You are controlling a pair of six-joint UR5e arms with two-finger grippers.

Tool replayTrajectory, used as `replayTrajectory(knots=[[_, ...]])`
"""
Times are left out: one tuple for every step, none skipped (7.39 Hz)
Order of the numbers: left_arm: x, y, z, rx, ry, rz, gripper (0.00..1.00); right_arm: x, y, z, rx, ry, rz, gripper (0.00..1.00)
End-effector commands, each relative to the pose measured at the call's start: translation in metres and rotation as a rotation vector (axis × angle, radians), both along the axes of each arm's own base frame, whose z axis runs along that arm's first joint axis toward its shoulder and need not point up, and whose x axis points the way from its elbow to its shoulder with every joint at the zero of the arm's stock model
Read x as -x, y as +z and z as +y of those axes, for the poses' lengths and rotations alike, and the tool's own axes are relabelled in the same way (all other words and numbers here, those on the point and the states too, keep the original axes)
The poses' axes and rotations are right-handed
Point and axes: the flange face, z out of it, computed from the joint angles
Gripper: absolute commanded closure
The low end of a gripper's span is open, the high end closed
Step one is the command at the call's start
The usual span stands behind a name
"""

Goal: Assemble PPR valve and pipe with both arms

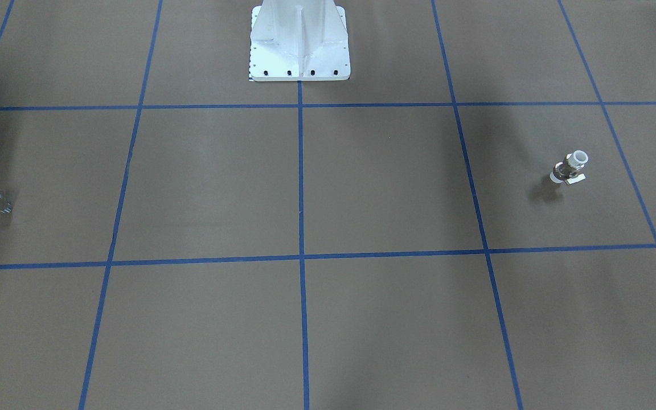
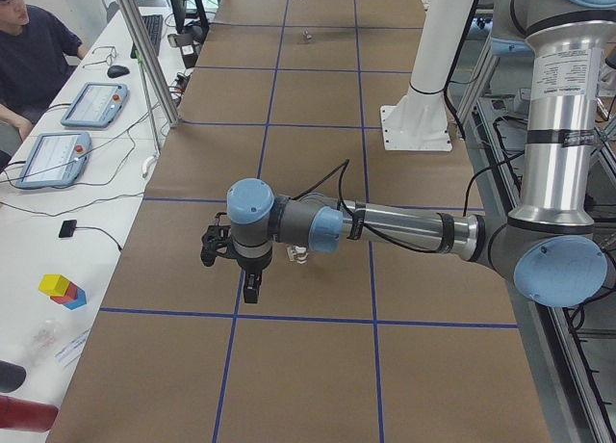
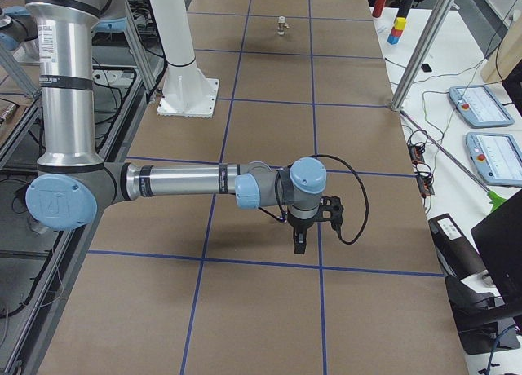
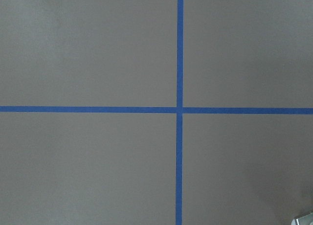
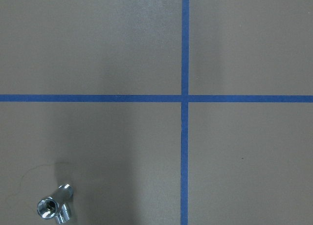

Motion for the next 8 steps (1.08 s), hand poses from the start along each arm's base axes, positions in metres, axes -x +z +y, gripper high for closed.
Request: replayTrajectory(knots=[[-0.003, 0.008, -0.007, 0.061, -0.031, 0.007, 0.00, 0.002, -0.018, -0.004, -0.030, -0.001, -0.023, 0.00], [-0.006, -0.014, -0.017, 0.080, -0.098, 0.028, 0.00, 0.003, -0.023, -0.005, -0.036, -0.001, -0.032, 0.00], [-0.019, -0.042, -0.016, 0.019, -0.074, 0.027, 0.00, 0.003, -0.022, -0.007, -0.037, -0.002, -0.030, 0.00], [-0.028, -0.068, -0.014, -0.030, -0.063, 0.037, 0.00, 0.004, -0.018, -0.007, -0.025, -0.002, -0.029, 0.00], [-0.061, -0.075, -0.014, -0.055, 0.000, 0.040, 0.00, 0.006, -0.018, -0.007, -0.020, -0.001, -0.030, 0.00], [-0.089, -0.074, -0.012, -0.025, 0.011, 0.039, 0.00, 0.011, -0.017, -0.007, -0.022, -0.014, -0.023, 0.00], [-0.108, -0.076, -0.010, 0.058, -0.039, 0.051, 0.00, 0.011, -0.013, -0.007, -0.012, -0.013, -0.027, 0.00], [-0.134, -0.076, -0.006, 0.127, -0.054, 0.058, 0.00, 0.011, -0.014, -0.007, -0.011, -0.011, -0.027, 0.00]])
